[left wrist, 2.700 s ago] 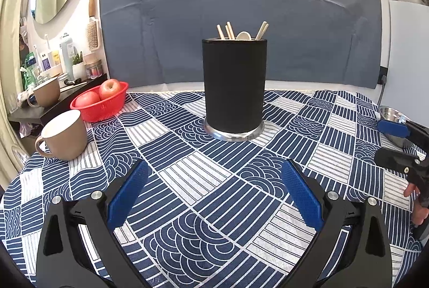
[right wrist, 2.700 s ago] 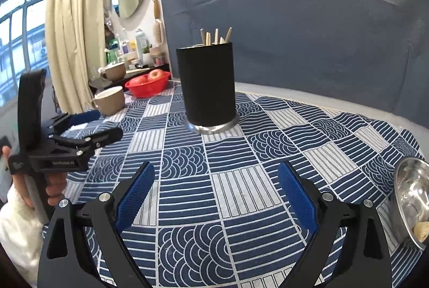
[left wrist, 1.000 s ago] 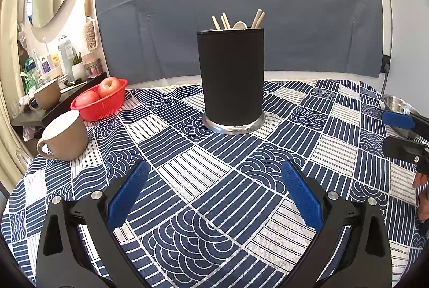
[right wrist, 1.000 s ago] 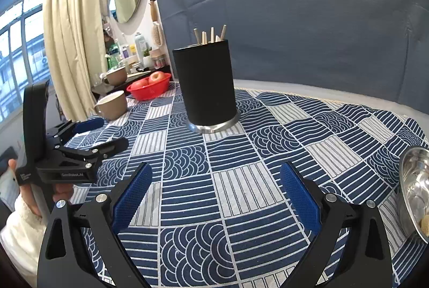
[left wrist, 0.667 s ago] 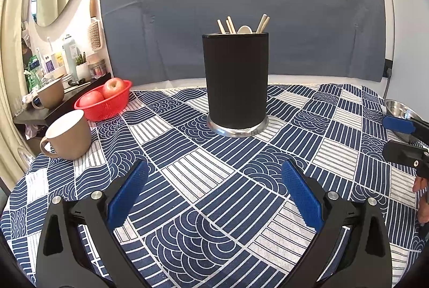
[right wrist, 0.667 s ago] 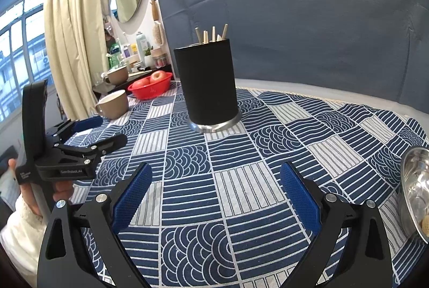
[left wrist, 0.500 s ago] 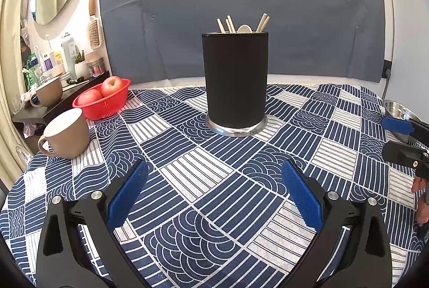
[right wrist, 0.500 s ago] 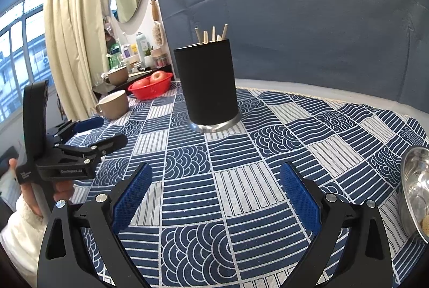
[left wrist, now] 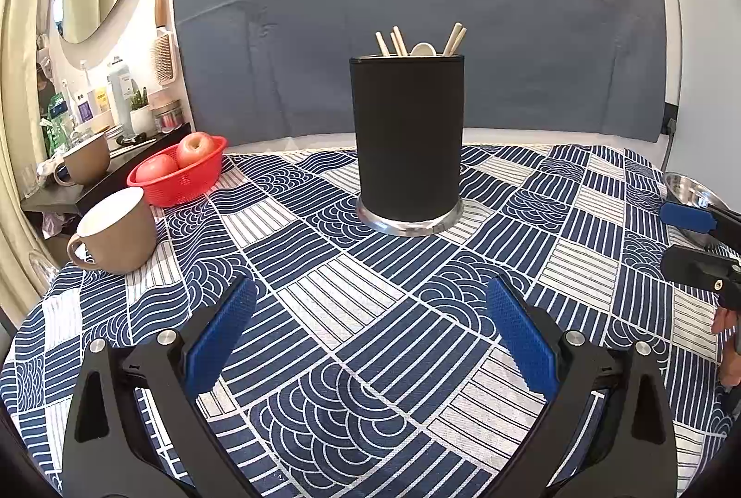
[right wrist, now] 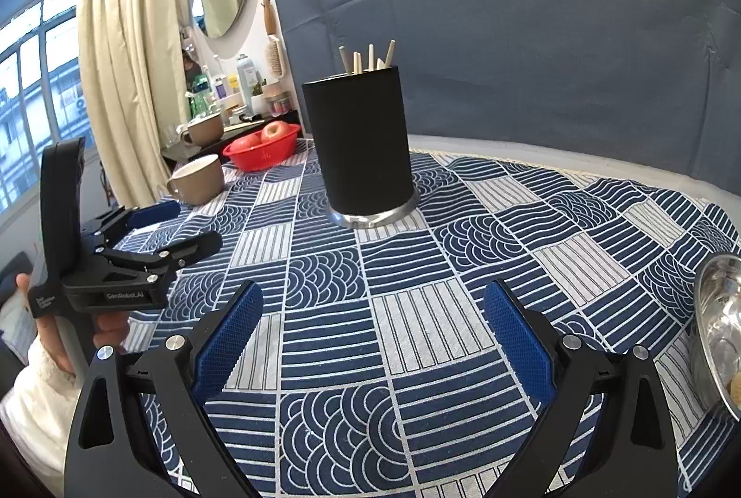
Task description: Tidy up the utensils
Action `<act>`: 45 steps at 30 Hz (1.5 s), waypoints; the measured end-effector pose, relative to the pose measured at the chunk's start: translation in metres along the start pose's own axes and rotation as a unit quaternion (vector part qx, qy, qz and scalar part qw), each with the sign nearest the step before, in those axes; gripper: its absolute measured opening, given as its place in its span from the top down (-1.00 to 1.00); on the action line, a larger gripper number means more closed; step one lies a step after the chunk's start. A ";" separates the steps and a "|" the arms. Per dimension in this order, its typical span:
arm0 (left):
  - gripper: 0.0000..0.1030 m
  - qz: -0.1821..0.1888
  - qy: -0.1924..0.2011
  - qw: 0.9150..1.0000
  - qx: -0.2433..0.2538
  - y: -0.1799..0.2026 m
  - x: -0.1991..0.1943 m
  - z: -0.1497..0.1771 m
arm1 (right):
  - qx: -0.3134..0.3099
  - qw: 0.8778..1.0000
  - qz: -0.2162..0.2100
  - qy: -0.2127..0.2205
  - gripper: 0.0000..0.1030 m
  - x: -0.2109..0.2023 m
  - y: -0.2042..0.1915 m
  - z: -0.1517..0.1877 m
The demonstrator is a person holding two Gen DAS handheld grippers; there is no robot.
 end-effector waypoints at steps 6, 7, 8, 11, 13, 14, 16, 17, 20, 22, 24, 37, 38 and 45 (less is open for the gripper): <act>-0.89 -0.001 0.001 1.000 0.007 0.003 -0.001 0.000 | 0.006 1.000 -0.002 0.000 -0.79 0.000 0.002 0.000; -0.89 0.002 0.000 1.000 0.007 0.003 0.000 0.000 | 0.006 1.000 -0.003 -0.001 -0.79 0.001 0.002 0.000; -0.89 0.009 -0.004 1.000 0.002 0.003 0.001 0.000 | 0.006 1.000 -0.003 -0.002 -0.79 0.001 0.002 0.000; -0.89 0.013 -0.009 1.000 -0.012 0.001 0.001 0.001 | 0.004 1.000 -0.001 -0.002 -0.79 0.001 0.000 0.000; -0.89 -0.004 0.004 1.000 -0.023 -0.003 -0.004 0.001 | 0.001 1.000 0.002 0.002 -0.79 -0.001 0.000 0.000; -0.89 0.002 0.008 1.000 -0.026 -0.004 -0.006 0.001 | 0.000 1.000 0.000 0.002 -0.79 -0.001 0.000 0.000; -0.89 0.006 0.013 0.999 -0.034 -0.007 -0.008 0.001 | -0.001 1.000 -0.001 0.000 -0.79 0.000 -0.001 0.000; -0.89 0.007 0.011 0.999 -0.036 -0.007 -0.007 0.001 | -0.001 1.000 -0.002 -0.001 -0.79 0.001 -0.001 0.000; -0.89 0.007 0.003 0.999 -0.035 -0.007 -0.004 0.001 | 0.000 1.000 -0.002 -0.002 -0.79 0.001 0.000 0.000; -0.89 0.015 0.004 0.999 -0.032 -0.006 -0.004 0.001 | 0.001 1.000 -0.003 -0.001 -0.79 0.000 0.000 0.001; -0.89 0.013 0.005 0.999 -0.030 -0.006 -0.004 0.001 | 0.000 1.000 -0.002 -0.001 -0.79 0.000 0.000 0.001; -0.89 0.010 0.002 1.000 -0.018 -0.002 -0.003 0.002 | -0.004 1.000 0.000 -0.002 -0.79 0.001 -0.002 0.001; -0.89 0.010 0.001 1.000 -0.020 -0.003 -0.002 0.002 | -0.004 1.000 -0.001 -0.002 -0.79 0.001 -0.002 0.001; -0.89 0.014 0.003 1.000 -0.026 -0.005 -0.003 0.002 | -0.002 1.000 -0.001 -0.002 -0.81 0.001 -0.001 0.001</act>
Point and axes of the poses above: each gripper's, at about its wrist camera, not at the fingertips, and x roughly the way its jaws point, y to its right, z to its underside, the point moved 2 cm from there along x, roughly the way its jaws point, and after that the axes turned 3 degrees about -y, right-handed, at the moved point
